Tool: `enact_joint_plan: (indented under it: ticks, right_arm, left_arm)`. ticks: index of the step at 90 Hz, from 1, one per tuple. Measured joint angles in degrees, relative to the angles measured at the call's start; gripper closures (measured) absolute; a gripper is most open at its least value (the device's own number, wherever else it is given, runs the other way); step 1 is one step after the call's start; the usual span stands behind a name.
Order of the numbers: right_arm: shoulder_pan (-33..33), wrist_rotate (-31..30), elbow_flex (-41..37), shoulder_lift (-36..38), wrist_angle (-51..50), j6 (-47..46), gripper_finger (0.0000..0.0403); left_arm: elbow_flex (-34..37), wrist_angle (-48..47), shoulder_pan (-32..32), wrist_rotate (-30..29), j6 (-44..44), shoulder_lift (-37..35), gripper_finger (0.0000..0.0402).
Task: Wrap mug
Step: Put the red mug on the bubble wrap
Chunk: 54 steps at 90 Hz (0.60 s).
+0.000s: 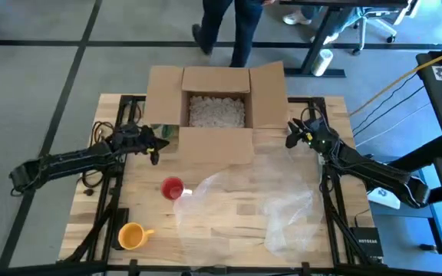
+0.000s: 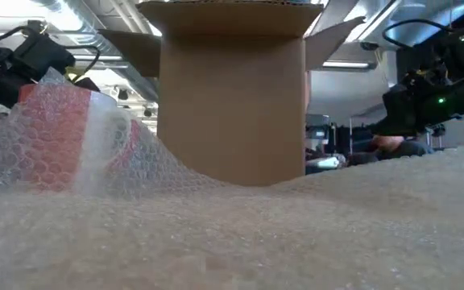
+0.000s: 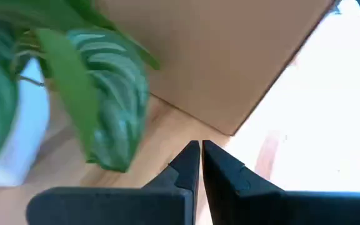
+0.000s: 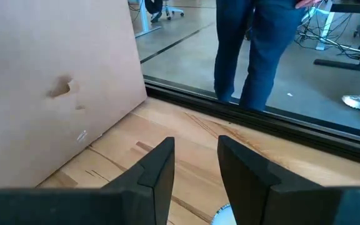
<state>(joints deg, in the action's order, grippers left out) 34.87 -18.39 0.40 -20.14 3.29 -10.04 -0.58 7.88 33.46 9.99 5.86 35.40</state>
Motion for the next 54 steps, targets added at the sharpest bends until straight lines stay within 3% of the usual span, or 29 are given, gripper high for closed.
enact_joint_plan:
  ticks: [54]
  right_arm:
    - [0.0,0.0,0.0,0.0,0.0,0.0,0.0295]
  left_arm:
    - [0.0,0.9,-3.8,-3.6,1.6,0.0,0.0402]
